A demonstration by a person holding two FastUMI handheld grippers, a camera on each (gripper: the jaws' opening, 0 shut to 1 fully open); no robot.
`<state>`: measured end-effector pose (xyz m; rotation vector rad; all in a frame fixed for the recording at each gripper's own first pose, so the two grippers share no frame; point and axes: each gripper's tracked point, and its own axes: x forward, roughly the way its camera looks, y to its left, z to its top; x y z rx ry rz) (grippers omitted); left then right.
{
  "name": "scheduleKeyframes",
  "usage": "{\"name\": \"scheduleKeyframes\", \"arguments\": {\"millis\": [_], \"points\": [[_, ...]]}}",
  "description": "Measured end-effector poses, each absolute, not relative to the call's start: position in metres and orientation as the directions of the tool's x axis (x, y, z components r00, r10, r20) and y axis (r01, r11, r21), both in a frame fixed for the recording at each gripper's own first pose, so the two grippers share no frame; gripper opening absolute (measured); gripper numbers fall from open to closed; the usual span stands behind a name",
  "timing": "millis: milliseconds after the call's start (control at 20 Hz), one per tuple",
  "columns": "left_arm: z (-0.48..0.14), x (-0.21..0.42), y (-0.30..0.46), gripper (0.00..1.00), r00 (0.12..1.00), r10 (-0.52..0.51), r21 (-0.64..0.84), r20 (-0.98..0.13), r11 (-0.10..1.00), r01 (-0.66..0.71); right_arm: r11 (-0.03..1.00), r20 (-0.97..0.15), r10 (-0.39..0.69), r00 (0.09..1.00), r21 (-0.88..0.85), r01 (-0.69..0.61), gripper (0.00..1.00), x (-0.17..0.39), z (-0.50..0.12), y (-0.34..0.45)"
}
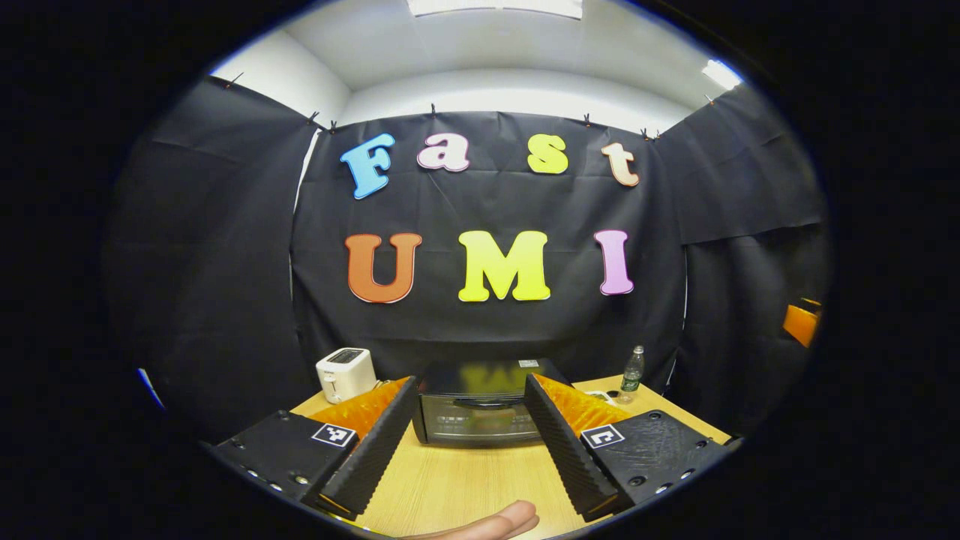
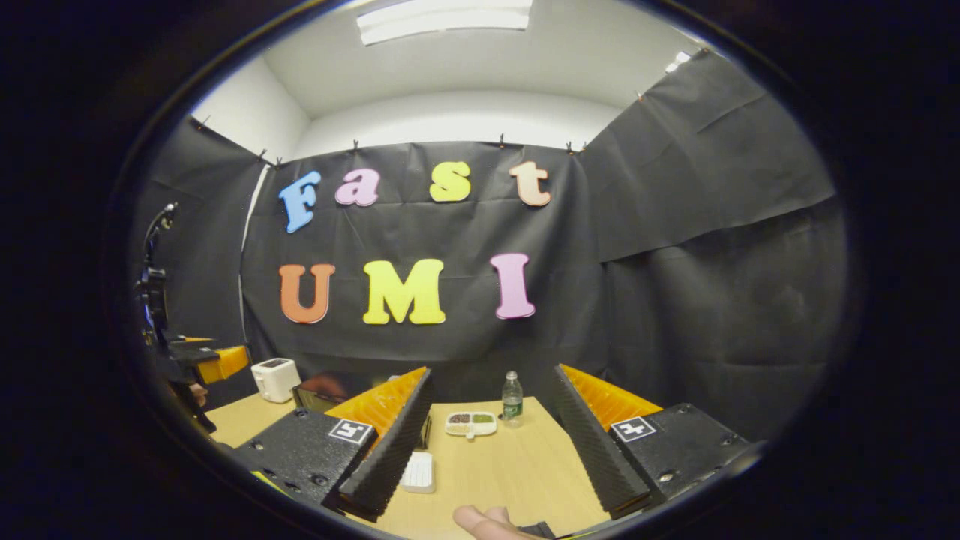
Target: Open the electric oven with the left hand, put the food in, and close the electric oven.
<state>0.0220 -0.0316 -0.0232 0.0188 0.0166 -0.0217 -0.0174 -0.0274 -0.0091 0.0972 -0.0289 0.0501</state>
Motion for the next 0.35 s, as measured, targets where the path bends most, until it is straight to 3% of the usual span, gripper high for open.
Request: {"name": "scheduleKeyframes", "arguments": {"millis": [100,150,200,250,350], "points": [[-0.022,0.006,-0.034,0.94,0.999,-0.031,0.026,-0.004,0.999,0.032,0.996,0.035,0.034,0.999,0.087,-0.037,1.00,-0.021,-0.013,-0.029],[-0.025,-0.003,-0.035,0.94,0.999,-0.035,0.017,-0.004,0.999,0.035,0.996,0.028,0.037,0.999,0.084,-0.039,0.89,-0.022,-0.017,-0.027],[-0.027,-0.011,-0.034,0.94,0.999,-0.036,0.004,-0.002,0.999,0.036,0.996,0.018,0.044,0.999,0.081,-0.045,0.89,-0.023,-0.022,-0.025],[-0.026,-0.019,-0.033,0.93,1.000,-0.029,0.001,0.007,1.000,0.029,0.995,0.010,0.052,0.999,0.082,-0.053,1.00,-0.023,-0.025,-0.024],[-0.023,-0.030,-0.029,0.93,0.999,-0.017,0.024,0.032,1.000,0.016,0.994,0.001,0.064,0.998,0.084,-0.064,1.00,-0.021,-0.026,-0.022]]}}
